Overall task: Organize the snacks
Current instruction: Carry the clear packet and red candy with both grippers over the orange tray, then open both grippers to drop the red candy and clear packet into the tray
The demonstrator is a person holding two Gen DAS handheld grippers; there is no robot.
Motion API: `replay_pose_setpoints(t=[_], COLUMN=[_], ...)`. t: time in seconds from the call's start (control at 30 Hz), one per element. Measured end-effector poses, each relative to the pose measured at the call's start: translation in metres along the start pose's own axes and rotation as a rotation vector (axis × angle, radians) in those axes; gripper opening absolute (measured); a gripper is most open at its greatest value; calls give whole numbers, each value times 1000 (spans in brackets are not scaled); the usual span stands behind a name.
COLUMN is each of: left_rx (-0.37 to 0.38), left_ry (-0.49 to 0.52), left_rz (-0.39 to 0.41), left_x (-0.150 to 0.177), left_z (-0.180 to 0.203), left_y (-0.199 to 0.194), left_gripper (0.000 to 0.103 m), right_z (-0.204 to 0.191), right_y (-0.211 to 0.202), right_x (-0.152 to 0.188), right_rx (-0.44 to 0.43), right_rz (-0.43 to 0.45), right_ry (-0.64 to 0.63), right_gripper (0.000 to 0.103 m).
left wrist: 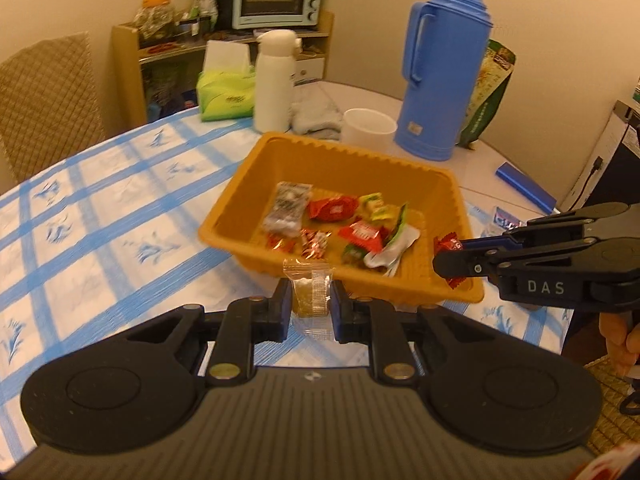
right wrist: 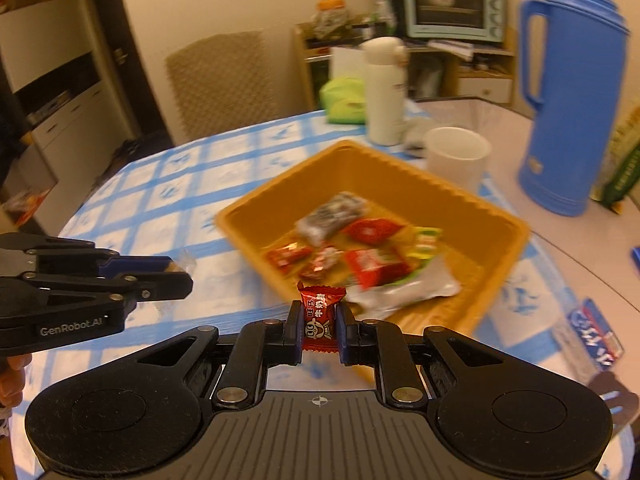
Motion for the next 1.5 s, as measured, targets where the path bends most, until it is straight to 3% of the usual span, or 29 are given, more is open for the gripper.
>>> replay_pose_setpoints(t=[0.47,1.13,1.27,1.4,1.5], left_rx=[26,5,2,-2,-4], left_ry=[67,64,64,65,66], left_rz=[-12,-56,-62,-66,-70], left_x=[-32,-44,-44,-44,-44], left_z=[37,32,32,32,32], left_y=[43,79,83,85,87], left_gripper=[18,18,18,18,18], right_z=[52,69,70,70,70], right_y=[11,41,41,39,38], right_x=[1,4,3,3,2], right_rx=[37,48,44,49,43], right_rz=[-55,-116,-117,-102,-93], right_ry=[107,103,110,114,121], right_gripper=[17,17,23,44,46])
Point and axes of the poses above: each gripper's, at about its wrist camera, not at the fingertips, and y roughly the way its jaws point, z to its right, x to its underside, the point moved 4 cm from there along y, roughly the way its jaws point, and after that the axes turned 13 degrees about -y, right-handed, at the moved point
